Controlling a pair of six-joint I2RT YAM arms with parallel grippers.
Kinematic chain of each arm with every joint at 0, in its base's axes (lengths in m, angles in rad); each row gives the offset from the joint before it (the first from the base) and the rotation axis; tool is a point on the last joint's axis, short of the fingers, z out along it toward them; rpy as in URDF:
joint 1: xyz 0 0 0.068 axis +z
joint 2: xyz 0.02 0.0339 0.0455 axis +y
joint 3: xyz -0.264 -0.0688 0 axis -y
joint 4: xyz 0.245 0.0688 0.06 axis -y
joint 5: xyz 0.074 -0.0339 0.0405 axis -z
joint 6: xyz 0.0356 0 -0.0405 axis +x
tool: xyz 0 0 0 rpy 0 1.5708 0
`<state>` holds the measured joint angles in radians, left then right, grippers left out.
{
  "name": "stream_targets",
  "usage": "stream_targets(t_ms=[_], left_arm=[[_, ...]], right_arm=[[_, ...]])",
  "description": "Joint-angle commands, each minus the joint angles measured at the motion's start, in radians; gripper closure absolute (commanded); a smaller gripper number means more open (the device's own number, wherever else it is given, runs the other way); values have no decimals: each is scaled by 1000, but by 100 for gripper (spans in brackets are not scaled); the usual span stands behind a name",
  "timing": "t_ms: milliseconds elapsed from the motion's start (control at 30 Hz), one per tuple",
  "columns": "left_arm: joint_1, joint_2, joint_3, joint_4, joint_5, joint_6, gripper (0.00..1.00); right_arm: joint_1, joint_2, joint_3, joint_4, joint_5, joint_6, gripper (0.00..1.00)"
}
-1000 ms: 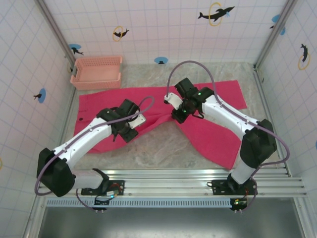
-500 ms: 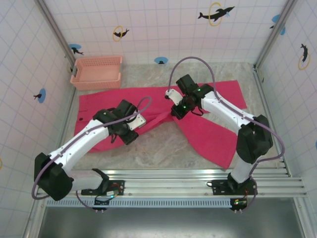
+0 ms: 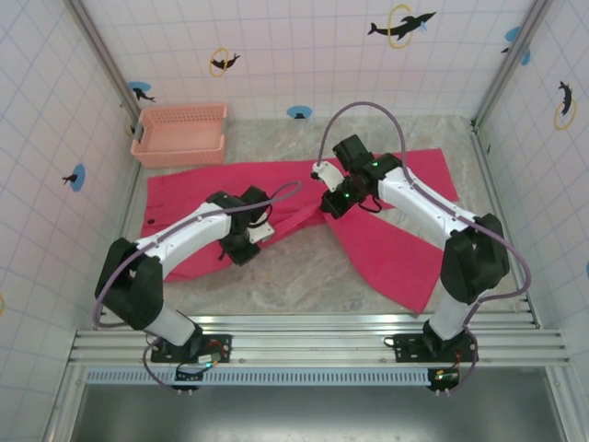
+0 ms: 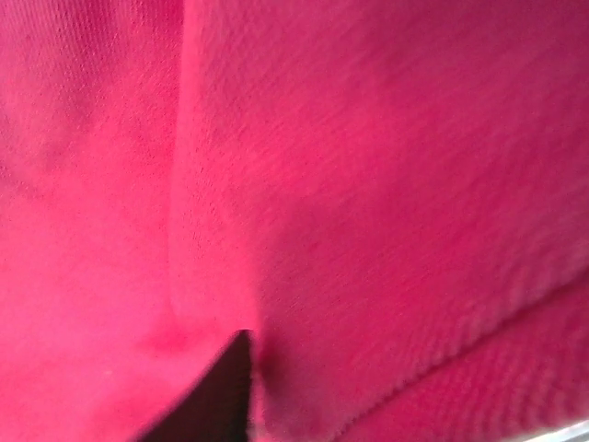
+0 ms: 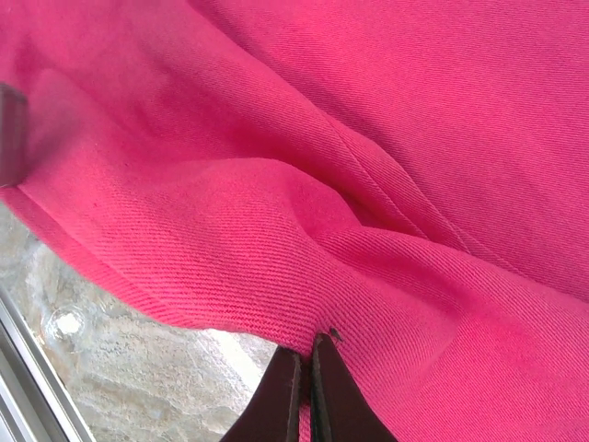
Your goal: Roll up the long pants
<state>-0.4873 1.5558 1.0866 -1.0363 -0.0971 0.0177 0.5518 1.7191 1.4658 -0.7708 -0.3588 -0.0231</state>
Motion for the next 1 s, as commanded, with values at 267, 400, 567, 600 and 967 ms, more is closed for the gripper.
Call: stream_targets(t_ms=[267, 400, 567, 600, 967], left_arm=[[73, 95, 306, -123, -416, 108, 100], [144, 202, 498, -125, -470, 192, 100], [173, 370, 681, -59, -546, 302, 100], [178, 401, 719, -51, -549, 317, 100], [242, 787, 1153, -68, -528, 430, 90]], right_arm=[[-103, -37, 41, 1, -9, -2, 96], [-117, 63, 145, -40, -17, -30, 96], [-143, 218, 304, -84, -16, -64, 96], [-150, 243, 333, -84, -20, -65, 95], [-234, 713, 861, -220, -102, -74, 76]])
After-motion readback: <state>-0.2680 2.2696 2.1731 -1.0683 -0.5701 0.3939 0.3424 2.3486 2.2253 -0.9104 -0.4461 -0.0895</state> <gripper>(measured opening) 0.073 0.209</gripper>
